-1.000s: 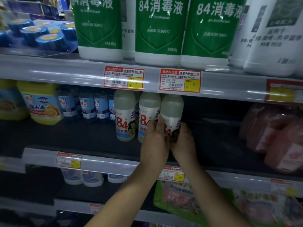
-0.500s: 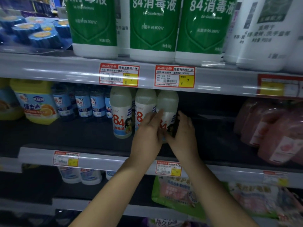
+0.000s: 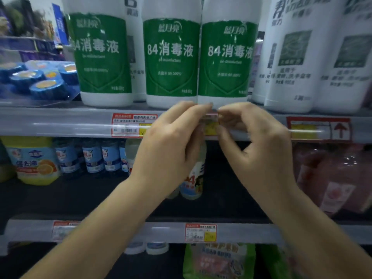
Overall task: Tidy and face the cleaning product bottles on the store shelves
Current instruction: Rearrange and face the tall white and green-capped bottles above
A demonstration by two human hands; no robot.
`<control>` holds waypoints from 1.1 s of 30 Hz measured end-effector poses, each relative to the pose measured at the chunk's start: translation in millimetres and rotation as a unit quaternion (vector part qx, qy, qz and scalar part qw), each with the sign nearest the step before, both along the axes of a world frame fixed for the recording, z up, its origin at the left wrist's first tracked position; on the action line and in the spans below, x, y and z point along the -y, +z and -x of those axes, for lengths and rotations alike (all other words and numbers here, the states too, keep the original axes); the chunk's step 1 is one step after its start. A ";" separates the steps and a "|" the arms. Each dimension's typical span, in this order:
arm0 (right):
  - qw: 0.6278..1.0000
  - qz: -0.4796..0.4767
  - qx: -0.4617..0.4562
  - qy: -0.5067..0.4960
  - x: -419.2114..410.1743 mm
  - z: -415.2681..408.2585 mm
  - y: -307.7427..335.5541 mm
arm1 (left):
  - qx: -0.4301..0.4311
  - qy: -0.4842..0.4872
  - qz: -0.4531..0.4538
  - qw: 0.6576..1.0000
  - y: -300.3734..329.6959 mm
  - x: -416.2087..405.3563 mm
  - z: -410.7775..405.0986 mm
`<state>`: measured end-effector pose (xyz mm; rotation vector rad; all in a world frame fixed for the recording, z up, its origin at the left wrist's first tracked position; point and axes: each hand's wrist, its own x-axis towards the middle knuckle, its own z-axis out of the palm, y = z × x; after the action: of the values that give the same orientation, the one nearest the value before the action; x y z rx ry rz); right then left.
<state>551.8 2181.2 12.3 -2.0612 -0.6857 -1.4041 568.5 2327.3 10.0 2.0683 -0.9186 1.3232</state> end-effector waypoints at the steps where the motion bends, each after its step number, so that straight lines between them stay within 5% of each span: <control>1: 1.000 -0.001 0.003 -0.003 2.8 -2.2 11.3 | 0.008 0.011 -0.005 1.000 11.4 0.3 -2.9; 15: 0.989 -0.050 0.031 -0.135 67.5 -26.8 120.6 | 0.022 0.017 -0.038 0.999 114.4 65.0 -21.7; 24: 0.966 -0.098 -0.127 -0.203 108.3 -28.7 137.5 | -0.065 0.106 0.041 0.991 144.0 78.2 -51.1; 33: 0.963 -0.152 -0.184 -0.125 97.1 -56.5 151.7 | -0.116 0.150 0.083 0.978 165.9 93.2 -71.0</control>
<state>608.3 2084.1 164.0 -2.1233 -0.0506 -1.1187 639.5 2234.1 175.9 2.2300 -0.3935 1.2212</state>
